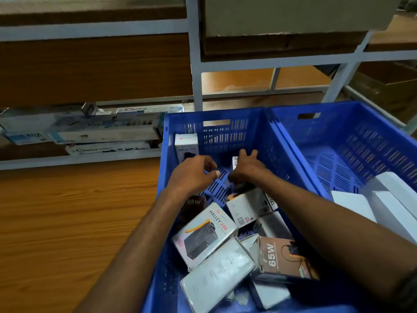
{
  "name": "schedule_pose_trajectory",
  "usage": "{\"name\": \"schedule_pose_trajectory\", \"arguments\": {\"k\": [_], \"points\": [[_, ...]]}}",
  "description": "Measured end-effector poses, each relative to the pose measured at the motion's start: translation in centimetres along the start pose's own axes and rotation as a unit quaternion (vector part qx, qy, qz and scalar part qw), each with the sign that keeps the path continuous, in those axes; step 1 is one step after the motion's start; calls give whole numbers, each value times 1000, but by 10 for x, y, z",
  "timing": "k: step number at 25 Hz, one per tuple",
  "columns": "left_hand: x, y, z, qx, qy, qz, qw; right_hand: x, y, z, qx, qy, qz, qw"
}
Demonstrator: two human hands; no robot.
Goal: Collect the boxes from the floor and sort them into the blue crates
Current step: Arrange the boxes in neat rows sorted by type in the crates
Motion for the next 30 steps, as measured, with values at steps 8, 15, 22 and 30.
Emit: {"name": "schedule_pose_trajectory", "arguments": {"k": [8,15,22,30], "points": [[0,-37,-13,-70,-3,27,997,-12,-19,-48,-49,-384,50,921],[0,-55,2,-80,172,54,980,-15,-16,-54,-123,-379,12,917],[-14,-63,-6,-17,225,-55,973,-16,-22,-60,-156,-319,-85,931],[-13,-57,-13,71,82,-61,992,-11,-32,-55,-48,-217,-220,950]]}}
Point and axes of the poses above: each hand's wrist, its own y-axis away from the middle knuckle, its own z-axis out of the palm, x = y × z, the point moved 1 cm from there along -y, towards the middle knuckle, and after that the axes turned 10 degrees about -y, right-handed, at the moved point
